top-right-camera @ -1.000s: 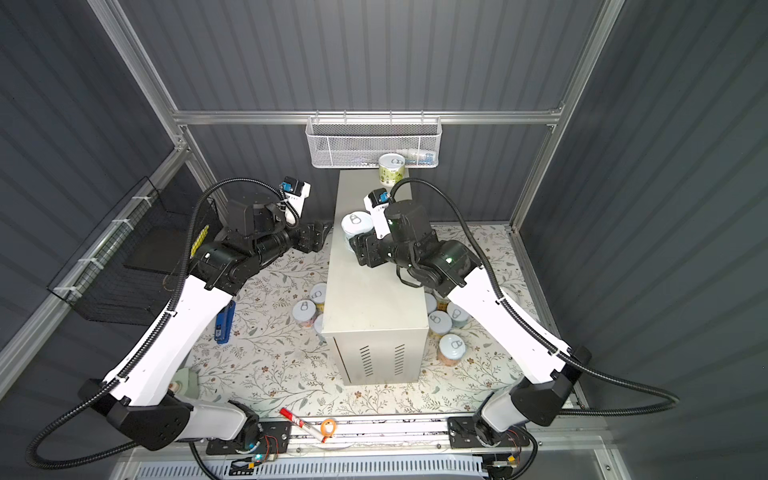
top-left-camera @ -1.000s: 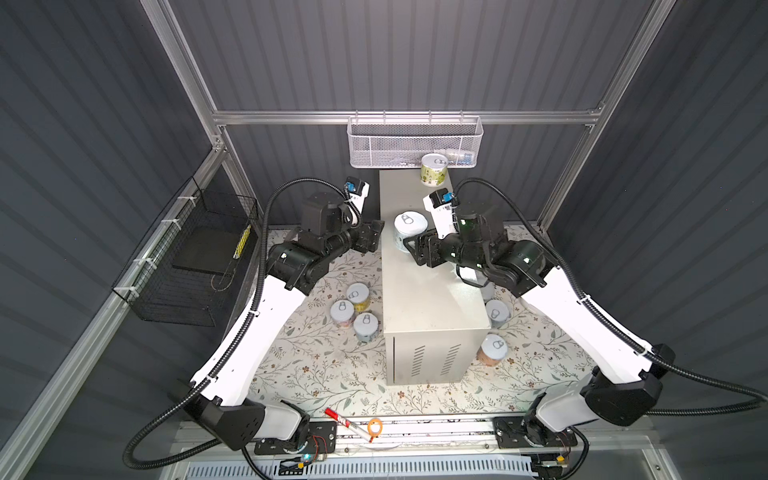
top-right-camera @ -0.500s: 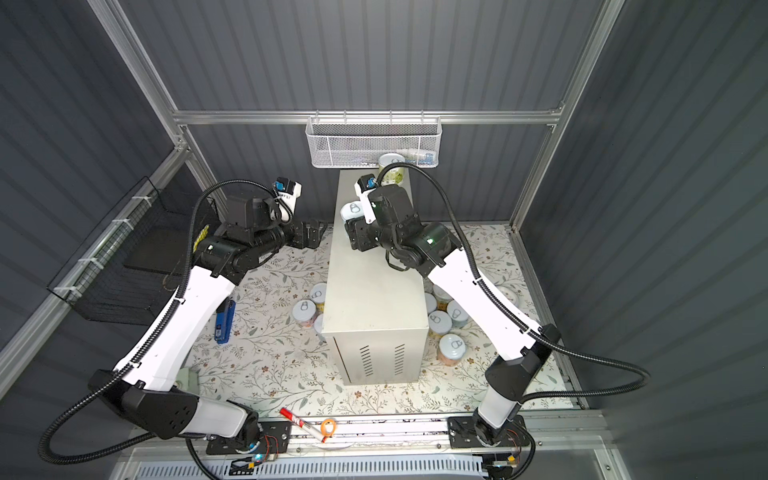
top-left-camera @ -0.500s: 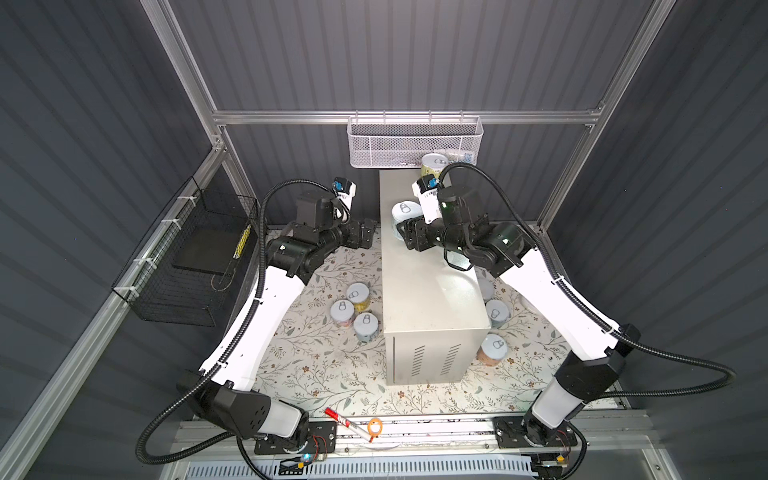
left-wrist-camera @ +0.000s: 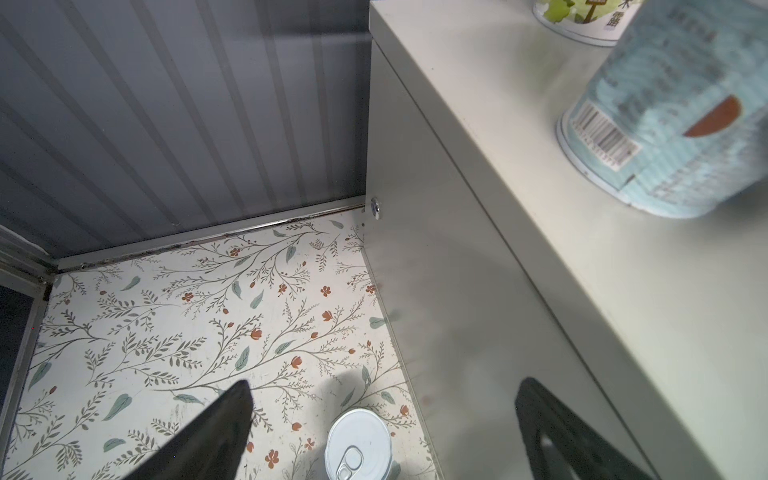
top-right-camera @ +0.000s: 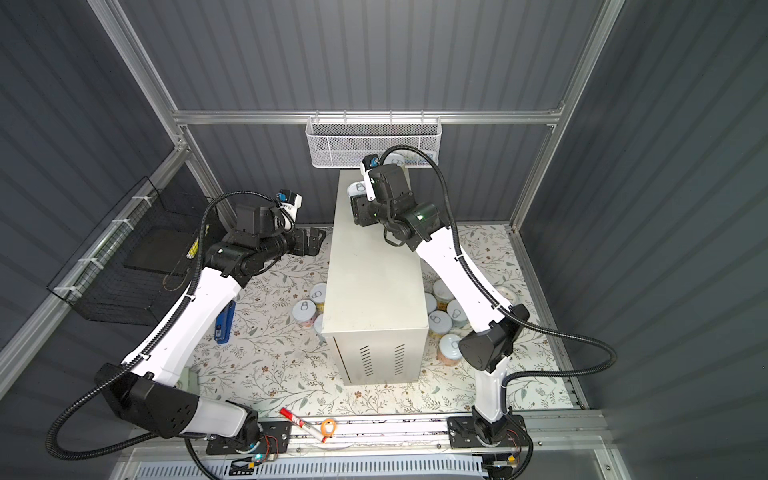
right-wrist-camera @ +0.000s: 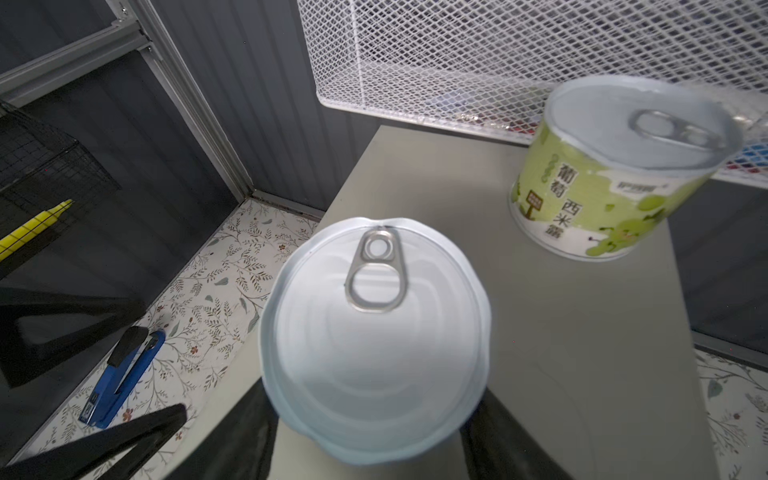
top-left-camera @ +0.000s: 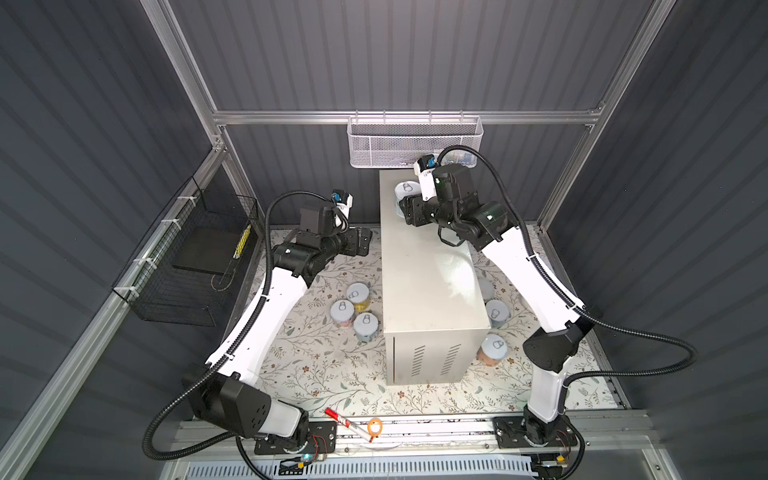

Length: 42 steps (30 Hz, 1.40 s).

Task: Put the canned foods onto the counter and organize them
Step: 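Slide the pale-blue can with the right gripper beside the green-labelled can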

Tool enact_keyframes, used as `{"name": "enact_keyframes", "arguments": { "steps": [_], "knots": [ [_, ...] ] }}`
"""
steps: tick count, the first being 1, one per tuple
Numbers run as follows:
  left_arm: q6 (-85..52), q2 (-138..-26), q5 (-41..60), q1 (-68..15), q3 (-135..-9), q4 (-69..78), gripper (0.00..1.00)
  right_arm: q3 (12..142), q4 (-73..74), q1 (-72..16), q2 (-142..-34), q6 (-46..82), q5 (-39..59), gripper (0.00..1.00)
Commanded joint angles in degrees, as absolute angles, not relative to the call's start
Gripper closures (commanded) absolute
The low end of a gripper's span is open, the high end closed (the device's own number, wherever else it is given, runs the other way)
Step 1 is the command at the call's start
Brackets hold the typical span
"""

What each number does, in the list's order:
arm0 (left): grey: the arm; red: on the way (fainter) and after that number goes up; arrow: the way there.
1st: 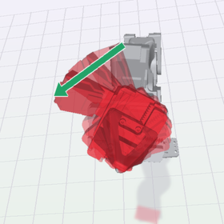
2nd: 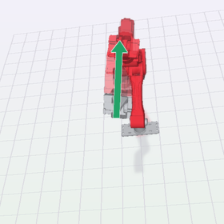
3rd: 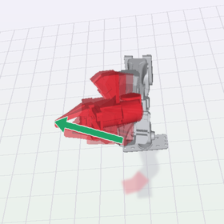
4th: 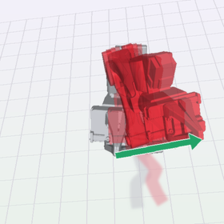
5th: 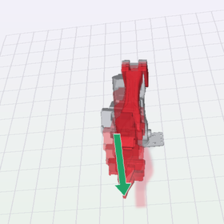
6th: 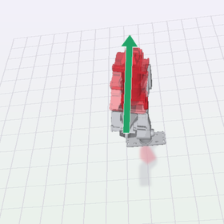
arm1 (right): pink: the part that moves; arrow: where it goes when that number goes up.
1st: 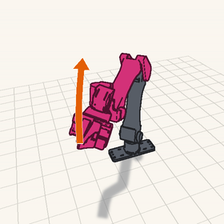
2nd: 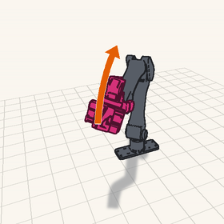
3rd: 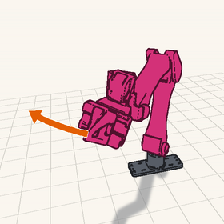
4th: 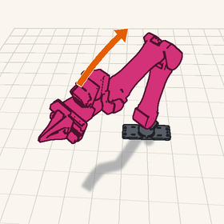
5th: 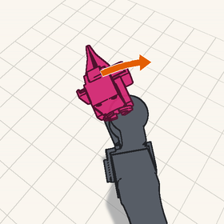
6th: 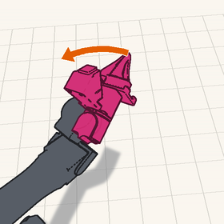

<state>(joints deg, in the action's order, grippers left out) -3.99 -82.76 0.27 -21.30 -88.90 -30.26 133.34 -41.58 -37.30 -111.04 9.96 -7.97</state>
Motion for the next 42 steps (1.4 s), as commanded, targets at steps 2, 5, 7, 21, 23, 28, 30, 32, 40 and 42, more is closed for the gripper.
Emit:
{"name": "enact_keyframes", "arguments": {
  "steps": [2,5,7,21,23,28,30,32,40,42],
  "knots": [
    [-5.3,-82.4,2.0,-20.7,-88.7,-28.9,0.01,137.8,-41.2,-35.0,-114.8,10.9,-6.7,0.34],
    [-5.6,-82.2,2.3,-20.7,-88.1,-28.4,0.01,138.9,-40.3,-34.1,-116.5,11.3,-4.9,0.35],
    [-5.9,-82.1,2.3,-20.6,-87.4,-27.7,0.01,139.8,-40.2,-34.2,-117.5,11.3,-4.8,0.36],
    [-6.2,-83.2,3.2,-20.2,-85.8,-26.8,0.01,146.1,-38.6,-32.7,-123.3,14.7,-3.2,0.43],
    [-6.4,-83.4,3.4,-20.2,-85.7,-26.6,0.01,146.9,-38.4,-32.6,-124.0,15.0,-3.0,0.43],
    [-6.1,-83.7,3.5,-19.9,-85.5,-26.4,0.01,147.3,-37.0,-32.2,-125.2,16.3,-1.6,0.44],
    [-6.1,-83.9,3.6,-19.7,-85.5,-26.4,0.01,147.6,-36.6,-32.1,-125.5,16.8,-1.3,0.44],
    [-6.1,-84.0,3.8,-19.6,-85.3,-26.3,0.01,147.9,-35.9,-32.0,-125.9,17.1,-1.0,0.44],
    [-6.4,-84.9,4.5,-19.0,-85.0,-25.7,0.01,152.2,-35.4,-31.2,-129.2,18.4,0.4,0.44],
    [-6.2,-85.2,4.6,-18.9,-85.0,-25.7,0.01,152.3,-34.4,-31.1,-129.6,18.7,0.9,0.44]
  ]
}}
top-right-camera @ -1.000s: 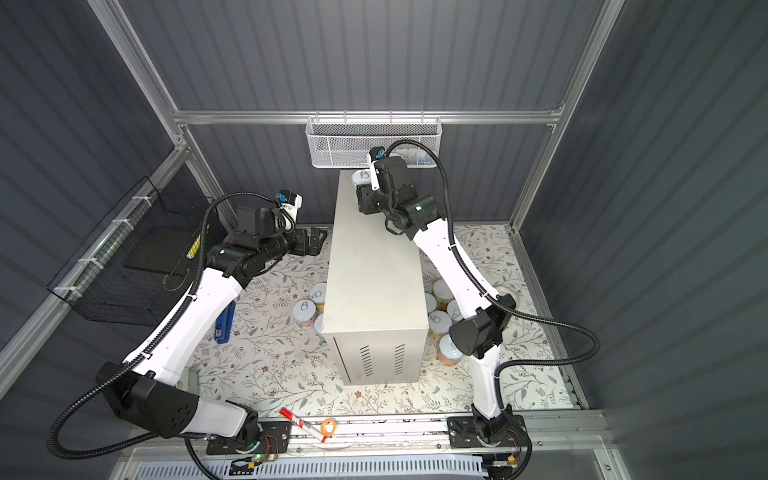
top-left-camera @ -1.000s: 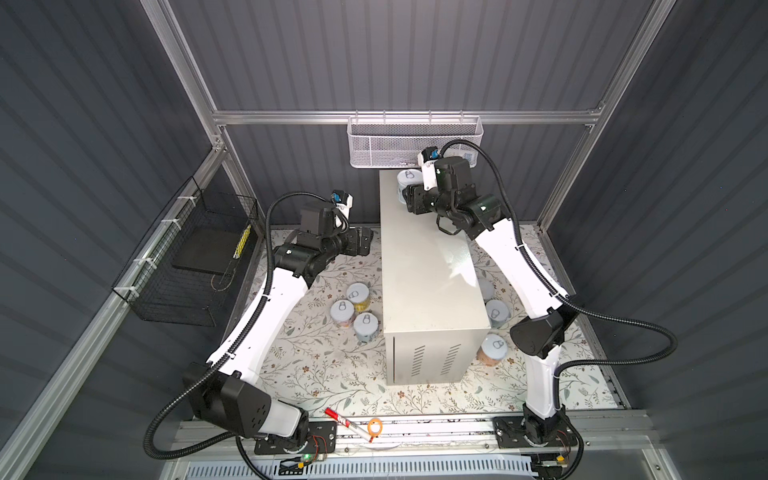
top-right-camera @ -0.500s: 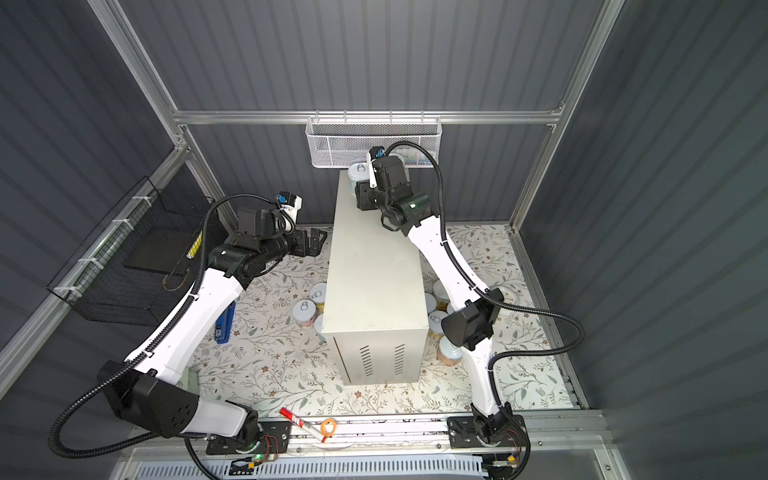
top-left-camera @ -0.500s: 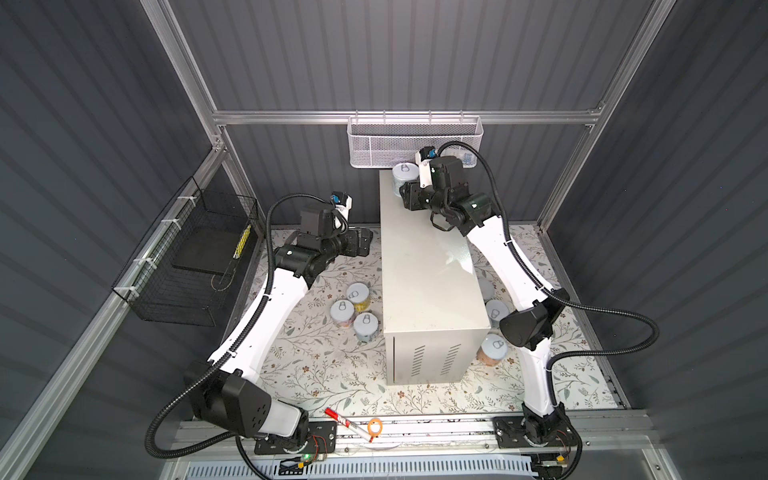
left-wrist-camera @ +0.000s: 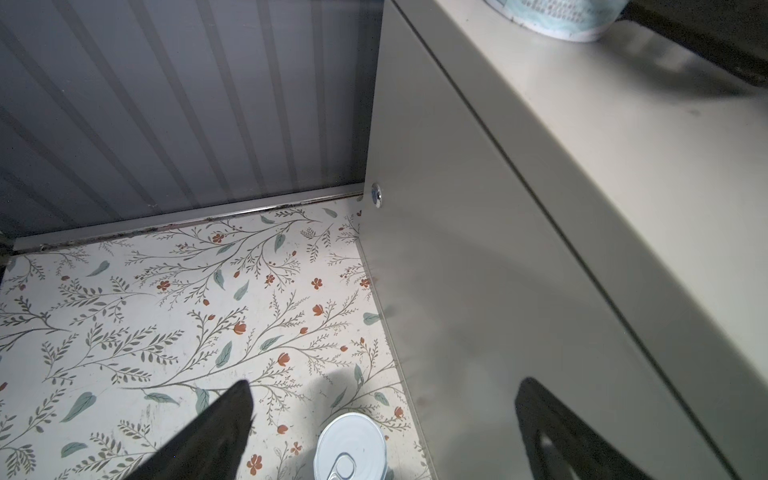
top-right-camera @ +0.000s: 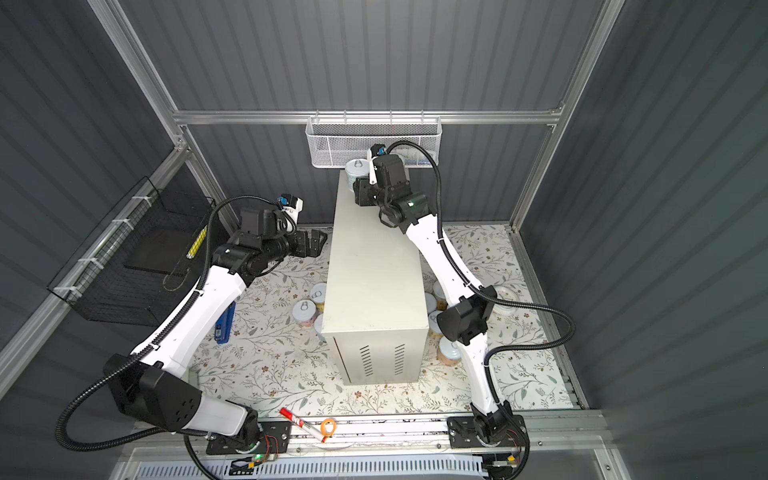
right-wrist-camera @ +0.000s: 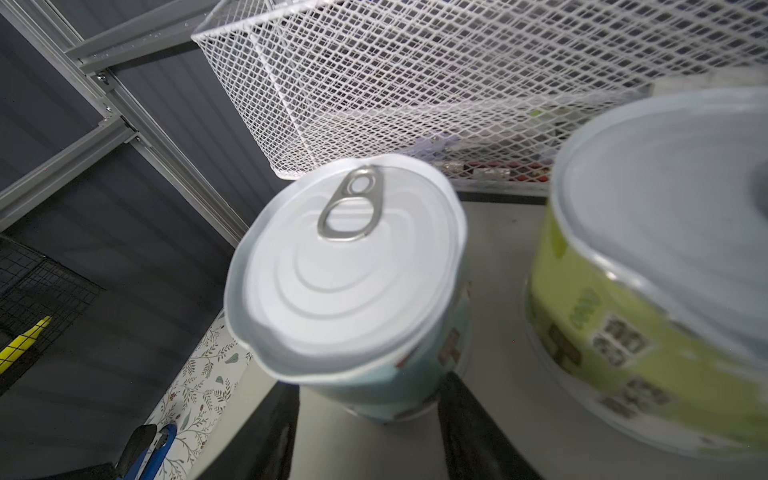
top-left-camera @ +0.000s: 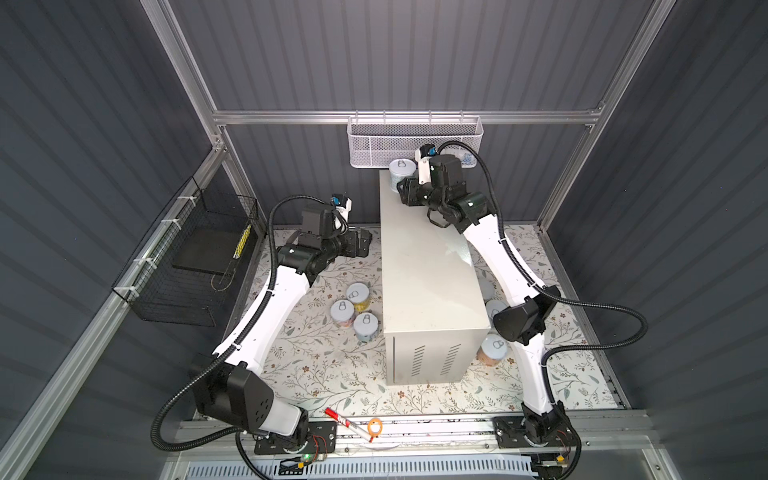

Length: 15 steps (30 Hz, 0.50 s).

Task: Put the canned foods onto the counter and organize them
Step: 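Slide the pale-blue can with the right gripper beside the green-labelled can, then open the right gripper and lower it back toward the table cans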

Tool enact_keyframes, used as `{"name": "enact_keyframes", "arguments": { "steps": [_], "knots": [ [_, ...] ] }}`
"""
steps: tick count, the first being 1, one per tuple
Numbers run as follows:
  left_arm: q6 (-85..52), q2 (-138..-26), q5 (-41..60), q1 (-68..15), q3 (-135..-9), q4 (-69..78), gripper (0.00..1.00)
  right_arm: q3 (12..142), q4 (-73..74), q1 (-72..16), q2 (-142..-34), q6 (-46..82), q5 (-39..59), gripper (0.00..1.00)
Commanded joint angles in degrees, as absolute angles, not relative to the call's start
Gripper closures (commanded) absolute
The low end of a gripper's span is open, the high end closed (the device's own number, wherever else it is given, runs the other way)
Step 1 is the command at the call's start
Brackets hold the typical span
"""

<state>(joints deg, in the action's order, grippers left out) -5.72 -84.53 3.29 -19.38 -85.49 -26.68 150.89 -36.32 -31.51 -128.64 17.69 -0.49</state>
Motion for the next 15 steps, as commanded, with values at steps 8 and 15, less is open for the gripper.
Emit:
{"name": "enact_keyframes", "arguments": {
  "steps": [8,15],
  "knots": [
    [-6.4,-85.8,5.2,-18.5,-85.0,-25.6,0.01,154.2,-33.3,-30.6,-131.3,20.3,2.4,0.44],
    [-6.7,-85.9,5.4,-18.4,-84.5,-25.6,0.01,154.0,-34.2,-30.4,-130.4,20.4,4.2,0.45]
  ]
}}
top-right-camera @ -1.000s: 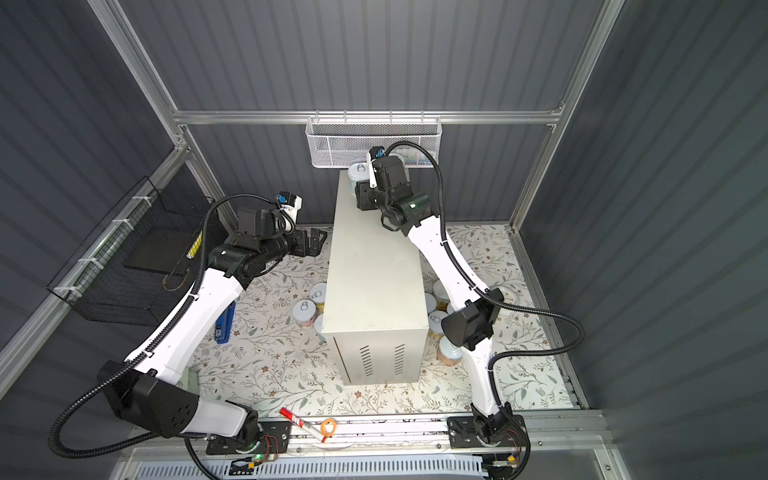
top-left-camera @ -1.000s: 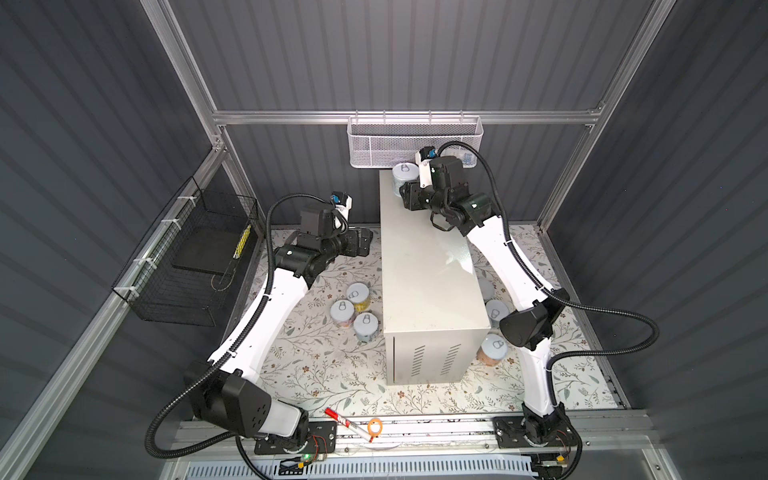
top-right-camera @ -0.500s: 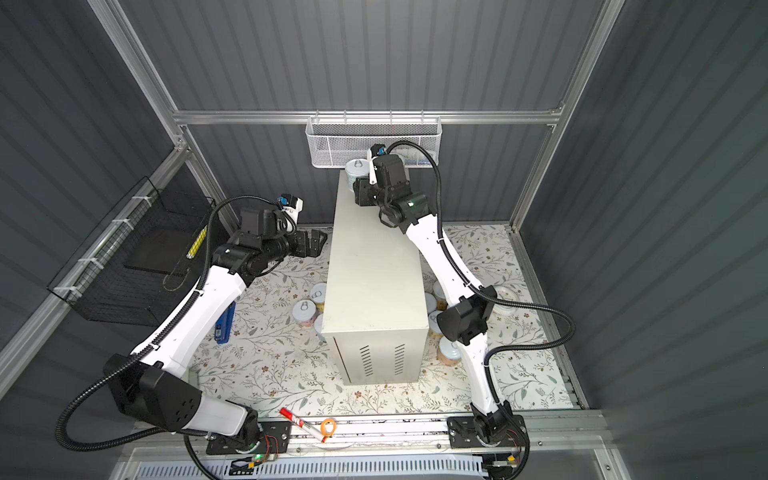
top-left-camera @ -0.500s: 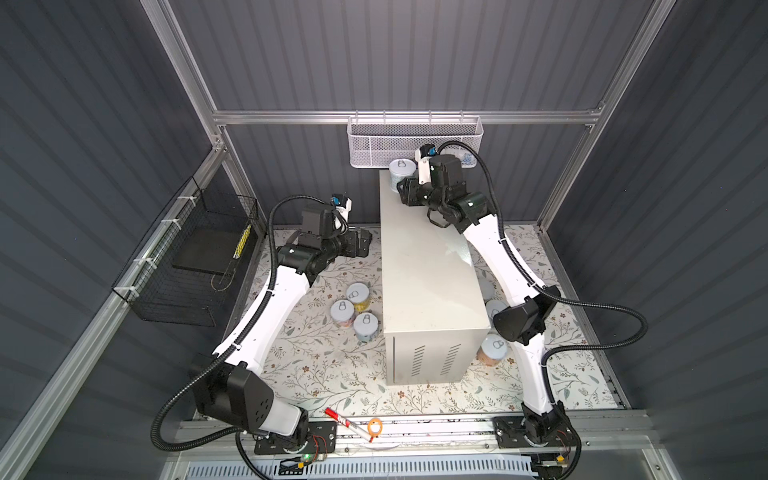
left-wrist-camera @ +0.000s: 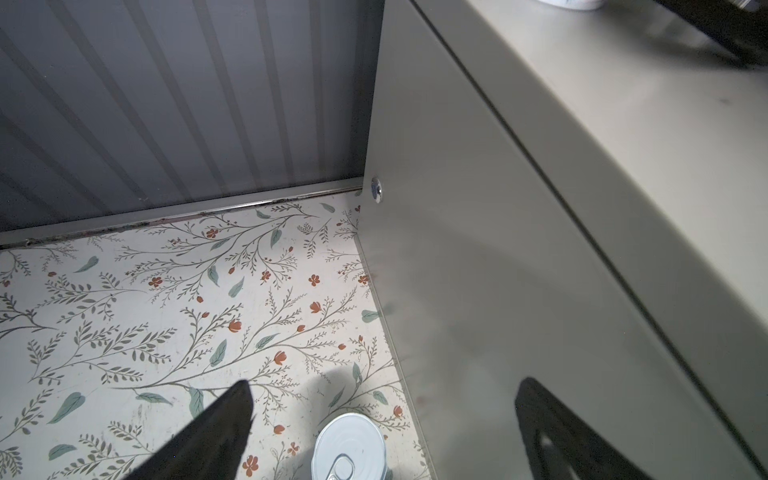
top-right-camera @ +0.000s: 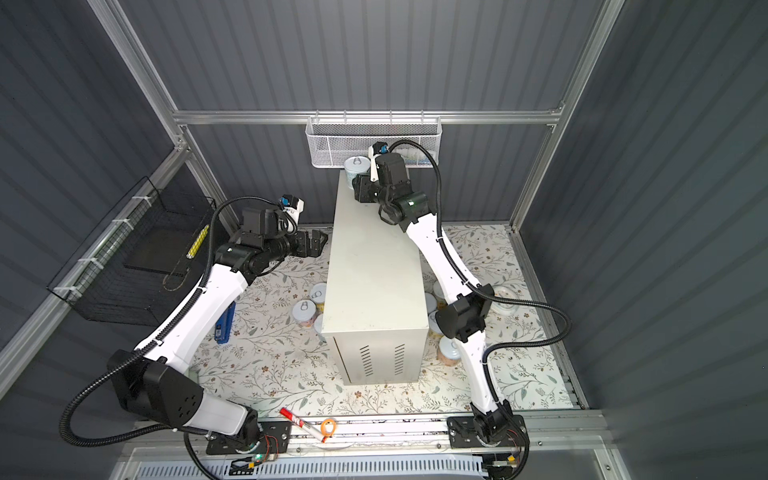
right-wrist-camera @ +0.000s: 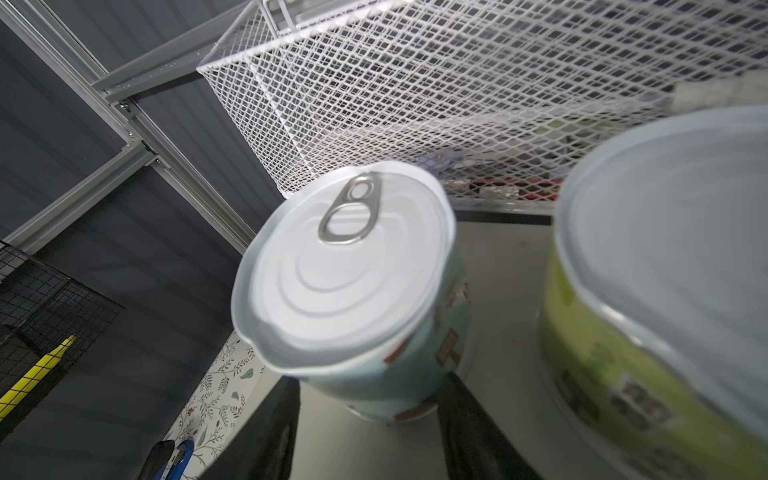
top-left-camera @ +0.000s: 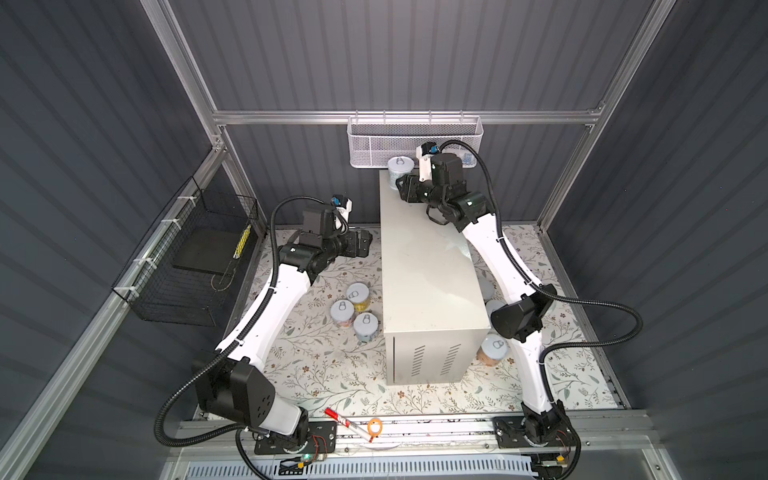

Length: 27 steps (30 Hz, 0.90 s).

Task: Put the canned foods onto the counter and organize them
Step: 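Open the right gripper and lower it back toward the table cans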

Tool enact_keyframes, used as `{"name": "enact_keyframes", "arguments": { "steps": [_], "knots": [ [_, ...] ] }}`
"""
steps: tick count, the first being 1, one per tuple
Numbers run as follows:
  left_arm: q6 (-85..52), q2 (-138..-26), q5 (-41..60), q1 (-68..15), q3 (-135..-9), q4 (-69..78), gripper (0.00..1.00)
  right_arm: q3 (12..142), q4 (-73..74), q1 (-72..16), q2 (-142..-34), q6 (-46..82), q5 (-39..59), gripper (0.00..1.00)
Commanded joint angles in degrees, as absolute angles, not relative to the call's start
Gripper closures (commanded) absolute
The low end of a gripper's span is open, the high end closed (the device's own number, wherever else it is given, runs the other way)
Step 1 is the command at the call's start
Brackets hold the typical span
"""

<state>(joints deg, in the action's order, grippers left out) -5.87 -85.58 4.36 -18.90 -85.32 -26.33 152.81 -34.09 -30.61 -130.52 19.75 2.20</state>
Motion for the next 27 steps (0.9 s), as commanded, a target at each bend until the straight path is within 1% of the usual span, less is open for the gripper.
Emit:
{"name": "enact_keyframes", "arguments": {
  "steps": [1,5,7,8,11,16,21,25,27],
  "knots": [
    [-6.9,-85.7,5.4,-18.4,-84.4,-25.5,0.01,153.8,-34.6,-30.5,-129.8,20.2,4.6,0.45],
    [-8.1,-84.1,3.8,-18.4,-82.6,-24.8,0.01,152.2,-36.5,-31.2,-125.3,18.6,4.0,0.44],
    [-8.7,-82.9,3.3,-18.4,-81.6,-24.1,0.01,150.8,-37.4,-31.9,-121.7,17.2,3.1,0.43],
    [-9.2,-82.1,2.9,-18.4,-79.0,-23.8,0.01,149.7,-37.8,-32.4,-119.7,16.3,2.5,0.42],
    [-10.1,-79.8,2.5,-18.4,-76.1,-23.4,0.01,144.3,-38.3,-33.8,-112.4,14.1,0.8,0.4],
    [-12.1,-75.5,1.8,-18.5,-70.6,-23.7,0.03,129.1,-36.7,-35.4,-97.2,12.1,-2.5,0.32],
    [-15.0,-69.3,1.2,-18.6,-63.4,-25.3,0.03,107.3,-33.5,-35.3,-79.9,11.1,-9.7,0.22],
    [-17.1,-64.3,-0.5,-20.7,-58.5,-27.7,0.04,94.0,-36.5,-34.0,-68.1,11.8,-16.2,0.15],
    [-18.0,-62.3,-3.1,-23.1,-56.7,-29.4,0.04,88.5,-39.3,-32.7,-62.8,13.6,-18.7,0.13]
  ]
}}
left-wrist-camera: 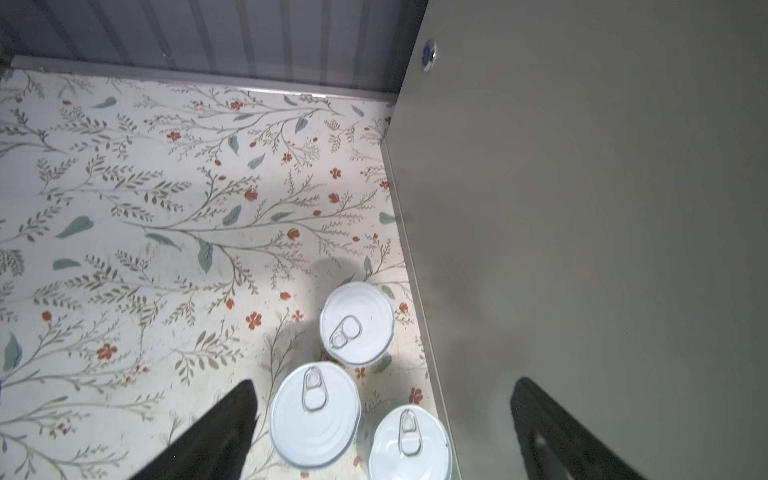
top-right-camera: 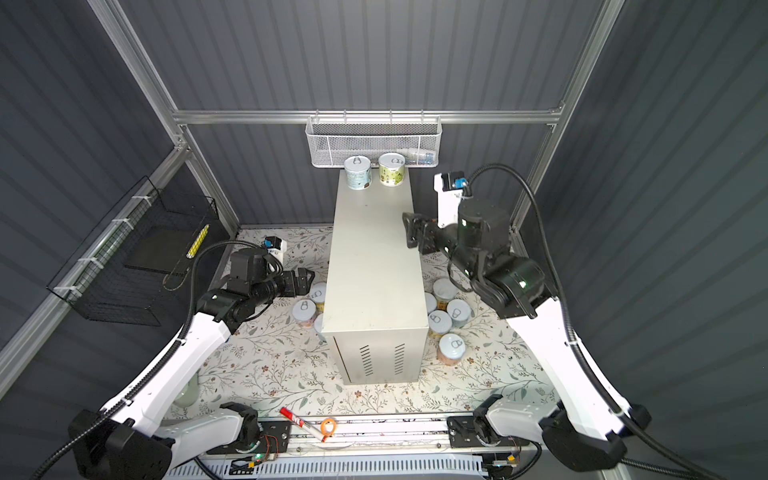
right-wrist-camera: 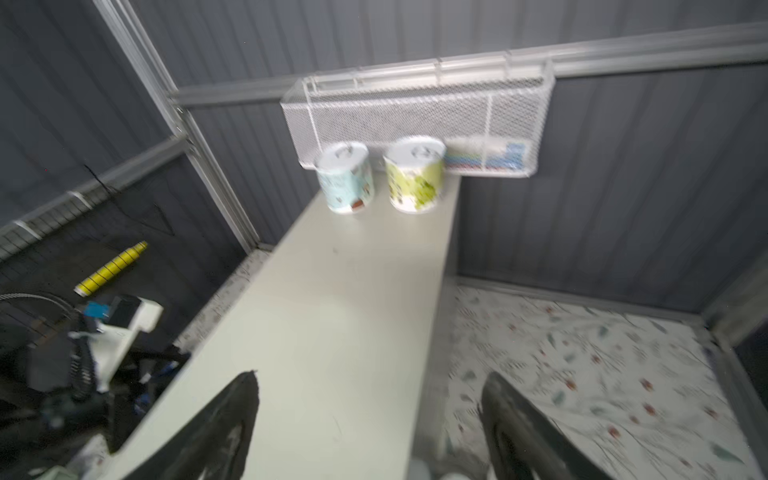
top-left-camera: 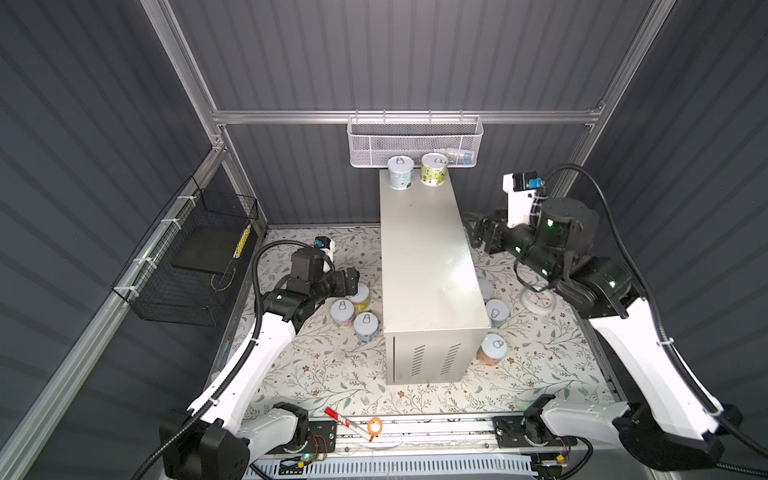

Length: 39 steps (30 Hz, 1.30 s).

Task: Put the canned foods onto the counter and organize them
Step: 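Open the right gripper and lower it back toward the table cans, then lower the right gripper onto the peach-labelled can and close on it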

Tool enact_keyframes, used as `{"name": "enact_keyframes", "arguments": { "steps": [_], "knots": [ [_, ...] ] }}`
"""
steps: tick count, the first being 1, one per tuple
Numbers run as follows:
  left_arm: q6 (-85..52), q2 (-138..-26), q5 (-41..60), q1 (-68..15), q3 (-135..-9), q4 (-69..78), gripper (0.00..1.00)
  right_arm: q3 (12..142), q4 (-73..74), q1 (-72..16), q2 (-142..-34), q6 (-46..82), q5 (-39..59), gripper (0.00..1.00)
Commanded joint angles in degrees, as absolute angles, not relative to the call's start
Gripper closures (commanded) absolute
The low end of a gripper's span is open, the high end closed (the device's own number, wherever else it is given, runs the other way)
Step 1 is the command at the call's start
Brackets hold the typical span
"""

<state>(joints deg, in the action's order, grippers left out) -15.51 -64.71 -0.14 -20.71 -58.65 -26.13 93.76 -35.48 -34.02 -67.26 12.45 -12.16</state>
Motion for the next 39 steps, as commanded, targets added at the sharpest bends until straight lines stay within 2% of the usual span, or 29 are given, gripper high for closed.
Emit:
{"name": "enact_keyframes", "arguments": {
  "steps": [1,5,12,20,32,39],
  "knots": [
    [-18.5,-61.7,-4.8,-24.8,-56.2,-30.9,0.04,85.9,-40.9,-31.9,-60.1,14.7,-19.6,0.12],
    [-21.6,-59.6,-8.5,-30.0,-52.6,-33.4,0.03,76.7,-47.8,-29.7,-52.9,20.0,-21.5,0.09],
    [-24.4,-53.2,-7.1,-30.2,-44.2,-31.4,0.04,59.8,-52.8,-28.9,-47.1,30.3,-17.2,0.04],
    [-25.8,-53.6,-4.6,-30.2,-40.8,-30.4,0.04,47.5,-54.1,-28.9,-43.9,36.5,-14.0,0.01],
    [-27.2,-56.4,-2.5,-30.3,-40.0,-23.9,0.04,42.0,-50.1,-29.3,-52.9,42.1,-10.9,0.01],
    [-25.4,-59.2,-1.4,-30.3,-41.6,-22.5,0.04,37.6,-45.5,-29.2,-54.4,44.9,-9.6,0.03]
  ]
}}
